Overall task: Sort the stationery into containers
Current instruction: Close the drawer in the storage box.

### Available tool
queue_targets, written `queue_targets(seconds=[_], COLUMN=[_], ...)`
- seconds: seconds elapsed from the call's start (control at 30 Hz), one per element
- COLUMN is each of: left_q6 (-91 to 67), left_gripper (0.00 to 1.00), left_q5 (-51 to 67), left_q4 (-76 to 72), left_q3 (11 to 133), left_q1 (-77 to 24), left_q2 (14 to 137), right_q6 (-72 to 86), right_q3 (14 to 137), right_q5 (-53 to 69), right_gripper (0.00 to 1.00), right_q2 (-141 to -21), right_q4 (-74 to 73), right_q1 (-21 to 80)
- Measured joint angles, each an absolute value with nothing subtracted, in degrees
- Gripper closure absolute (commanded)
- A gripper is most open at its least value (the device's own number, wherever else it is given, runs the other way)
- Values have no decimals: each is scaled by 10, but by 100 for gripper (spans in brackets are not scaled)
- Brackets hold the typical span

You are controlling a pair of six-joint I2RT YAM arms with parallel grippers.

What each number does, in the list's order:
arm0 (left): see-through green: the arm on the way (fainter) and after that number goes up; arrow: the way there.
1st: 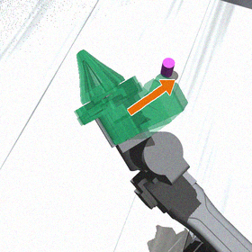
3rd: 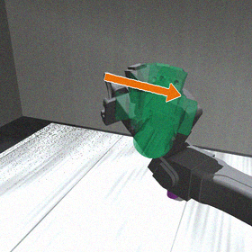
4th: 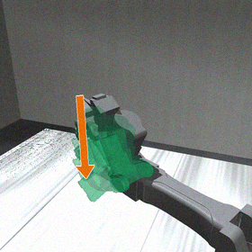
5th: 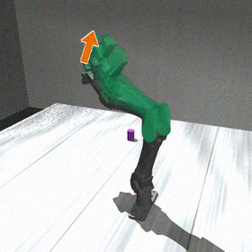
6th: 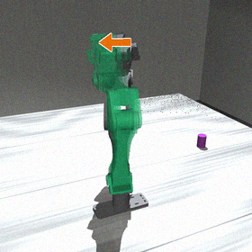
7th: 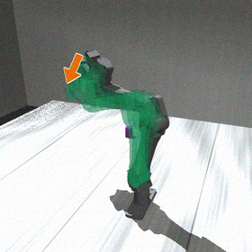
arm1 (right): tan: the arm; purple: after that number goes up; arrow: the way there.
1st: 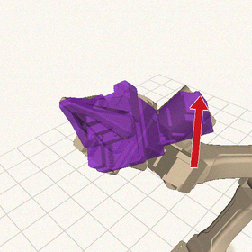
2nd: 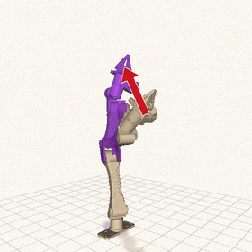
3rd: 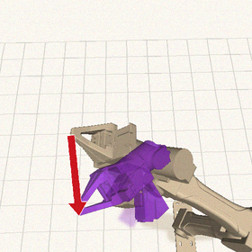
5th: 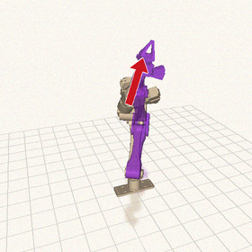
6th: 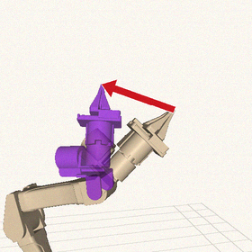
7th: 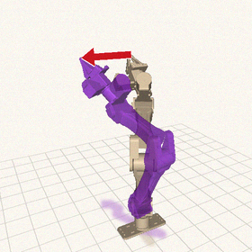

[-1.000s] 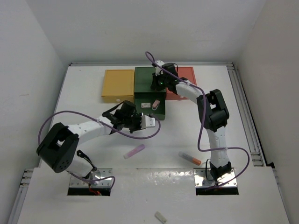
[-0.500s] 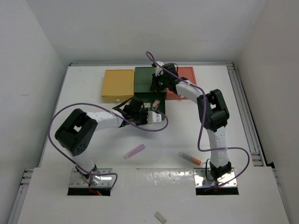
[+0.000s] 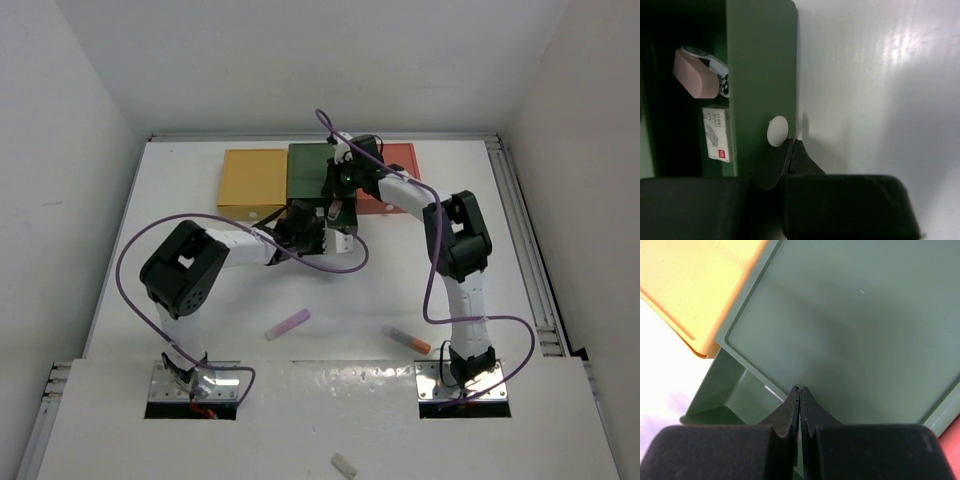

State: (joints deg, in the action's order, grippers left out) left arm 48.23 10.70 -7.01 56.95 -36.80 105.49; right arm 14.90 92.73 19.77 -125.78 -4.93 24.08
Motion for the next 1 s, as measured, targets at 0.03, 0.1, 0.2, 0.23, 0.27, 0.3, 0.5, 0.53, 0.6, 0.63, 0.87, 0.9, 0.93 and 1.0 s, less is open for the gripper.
queue_targets(seconds=[0.03, 0.1, 0.2, 0.23, 0.27, 0.3, 0.5, 0.53, 0.6, 0.63, 0.87, 0.9, 0.93, 1.0], left_q6=[490, 505, 526, 535, 542, 549, 585, 592, 600, 604, 639, 643, 647, 656], left_gripper=[100, 100, 100, 100, 100, 100, 100, 100, 100, 100, 100, 100, 100, 100], left_q5=[99, 82, 56, 47, 41, 36, 16, 12, 5, 0, -34, -37, -39, -42], left_q4=[-77, -96, -129, -143, -153, -160, -208, -218, -232, -241, -315, -326, -333, -346], left_q3=[569, 568, 568, 568, 568, 568, 568, 568, 568, 568, 553, 548, 545, 540], left_q1=[-368, -368, -368, -368, -368, -368, -367, -367, -367, -367, -367, -367, -367, -367], left_q2=[1058, 1062, 1072, 1078, 1082, 1085, 1110, 1117, 1124, 1127, 1145, 1146, 1146, 1147], right_q6=[150, 150, 150, 150, 150, 150, 150, 150, 150, 150, 150, 150, 150, 150], right_q3=[927, 927, 927, 927, 927, 927, 927, 927, 927, 927, 927, 927, 927, 927], right_q5=[199, 201, 204, 205, 207, 208, 212, 213, 213, 213, 216, 216, 216, 216], right_gripper=[100, 100, 100, 100, 100, 100, 100, 100, 100, 100, 100, 100, 100, 100], right_q2=[-1258, -1258, -1258, -1258, -1258, -1258, -1258, -1258, -1258, -1258, -1258, -1258, -1258, -1258], right_q4=[-50, -51, -52, -52, -53, -53, -54, -55, -55, -55, -57, -57, -57, -57], right_q1=[241, 240, 237, 237, 237, 237, 236, 236, 235, 235, 234, 234, 234, 234])
